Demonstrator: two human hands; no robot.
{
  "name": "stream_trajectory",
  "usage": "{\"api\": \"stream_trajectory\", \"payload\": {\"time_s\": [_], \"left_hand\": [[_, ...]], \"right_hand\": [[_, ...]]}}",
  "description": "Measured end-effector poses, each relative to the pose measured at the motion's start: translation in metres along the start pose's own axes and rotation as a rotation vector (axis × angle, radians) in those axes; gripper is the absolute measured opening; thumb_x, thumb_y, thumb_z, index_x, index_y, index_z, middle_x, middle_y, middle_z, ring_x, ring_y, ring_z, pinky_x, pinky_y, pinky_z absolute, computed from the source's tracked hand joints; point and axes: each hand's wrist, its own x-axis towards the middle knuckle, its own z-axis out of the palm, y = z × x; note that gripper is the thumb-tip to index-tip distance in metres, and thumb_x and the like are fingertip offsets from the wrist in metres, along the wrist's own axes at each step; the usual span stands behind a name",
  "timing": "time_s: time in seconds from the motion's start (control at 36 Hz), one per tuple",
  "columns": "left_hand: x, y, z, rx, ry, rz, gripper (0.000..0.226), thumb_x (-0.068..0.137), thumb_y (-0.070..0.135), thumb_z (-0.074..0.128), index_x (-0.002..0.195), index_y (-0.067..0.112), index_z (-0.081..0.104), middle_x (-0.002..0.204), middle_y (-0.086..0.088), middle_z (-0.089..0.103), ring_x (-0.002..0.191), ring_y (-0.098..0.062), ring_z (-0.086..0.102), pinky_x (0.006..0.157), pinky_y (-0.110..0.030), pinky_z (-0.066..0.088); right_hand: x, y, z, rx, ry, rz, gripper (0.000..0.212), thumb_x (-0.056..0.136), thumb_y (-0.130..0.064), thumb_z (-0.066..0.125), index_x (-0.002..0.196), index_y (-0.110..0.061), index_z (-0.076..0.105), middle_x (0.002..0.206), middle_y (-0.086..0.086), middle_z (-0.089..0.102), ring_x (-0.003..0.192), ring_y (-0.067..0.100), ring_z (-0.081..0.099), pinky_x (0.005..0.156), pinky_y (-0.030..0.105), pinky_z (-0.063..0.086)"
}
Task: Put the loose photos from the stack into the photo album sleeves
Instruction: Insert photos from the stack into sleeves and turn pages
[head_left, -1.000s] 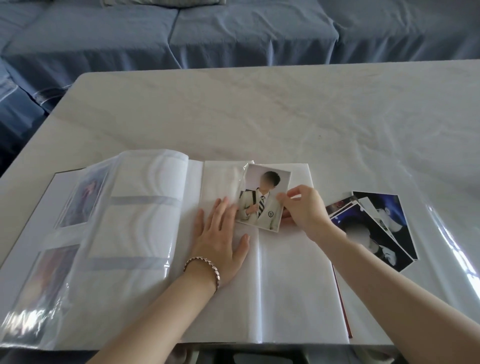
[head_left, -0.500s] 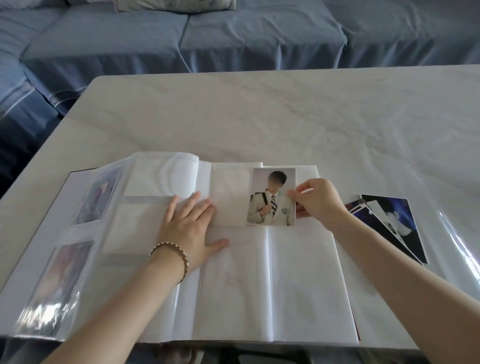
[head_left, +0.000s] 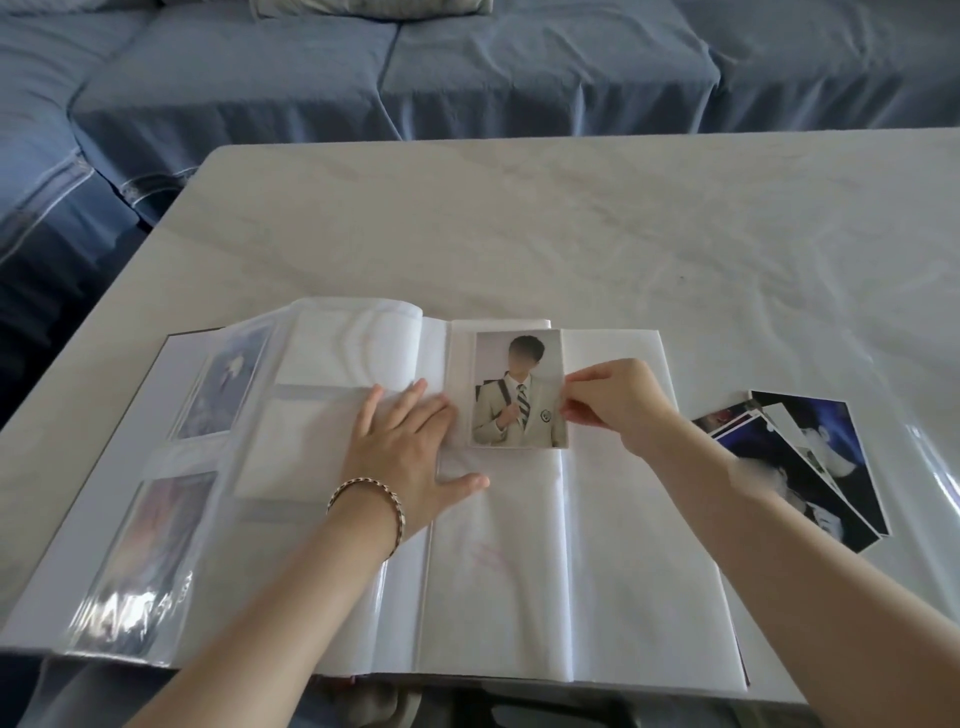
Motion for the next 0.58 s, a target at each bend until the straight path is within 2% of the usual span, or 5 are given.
{"api": "stream_trajectory", "payload": {"time_s": [0.19, 0.28, 0.33, 0.42, 0.58], "left_hand": [[0.0, 0.0, 0.0, -0.02, 0.024, -0.008, 0.083, 0.076, 0.077, 0.035, 0.144, 0.03, 0.027, 0.153, 0.018, 0.02, 0.142, -0.001, -0.006, 0.105, -0.032, -0.025], [-0.001, -0.001, 0.001, -0.033, 0.036, -0.009, 0.082, 0.075, 0.077, 0.038, 0.142, 0.029, 0.03, 0.151, 0.018, 0.022, 0.143, -0.001, -0.004, 0.105, -0.031, -0.026], [-0.001, -0.001, 0.001, -0.037, 0.048, -0.006, 0.082, 0.075, 0.077, 0.038, 0.141, 0.029, 0.032, 0.15, 0.019, 0.024, 0.143, -0.001, -0.002, 0.104, -0.029, -0.027], [-0.001, -0.001, 0.001, -0.043, 0.057, -0.002, 0.081, 0.074, 0.078, 0.038, 0.14, 0.03, 0.034, 0.149, 0.019, 0.026, 0.143, -0.001, 0.001, 0.104, -0.028, -0.027], [-0.001, -0.002, 0.001, -0.054, 0.046, -0.006, 0.082, 0.075, 0.078, 0.036, 0.142, 0.032, 0.03, 0.152, 0.019, 0.021, 0.142, -0.001, -0.002, 0.105, -0.031, -0.025]], "right_hand": [[-0.004, -0.001, 0.019, -0.006, -0.025, -0.095, 0.015, 0.081, 0.004, 0.06, 0.074, -0.009, 0.065, 0.052, 0.001, 0.066, 0.051, 0.011, 0.066, 0.069, 0.022, 0.058], [-0.006, 0.001, 0.02, -0.005, -0.033, -0.096, 0.013, 0.081, 0.004, 0.059, 0.077, -0.006, 0.067, 0.052, 0.002, 0.066, 0.051, 0.012, 0.066, 0.064, 0.021, 0.058], [-0.008, 0.002, 0.019, -0.01, -0.031, -0.087, 0.013, 0.08, 0.002, 0.059, 0.074, -0.003, 0.069, 0.053, 0.003, 0.065, 0.047, 0.009, 0.063, 0.051, 0.017, 0.053], [-0.01, 0.004, 0.019, -0.067, 0.01, -0.083, 0.02, 0.082, -0.017, 0.061, 0.071, -0.002, 0.069, 0.059, 0.003, 0.066, 0.045, 0.005, 0.058, 0.041, 0.012, 0.042], [-0.011, 0.007, 0.022, -0.187, 0.037, -0.097, 0.03, 0.072, -0.037, 0.077, 0.063, -0.011, 0.066, 0.06, 0.0, 0.063, 0.055, 0.012, 0.053, 0.055, 0.023, 0.044]]}}
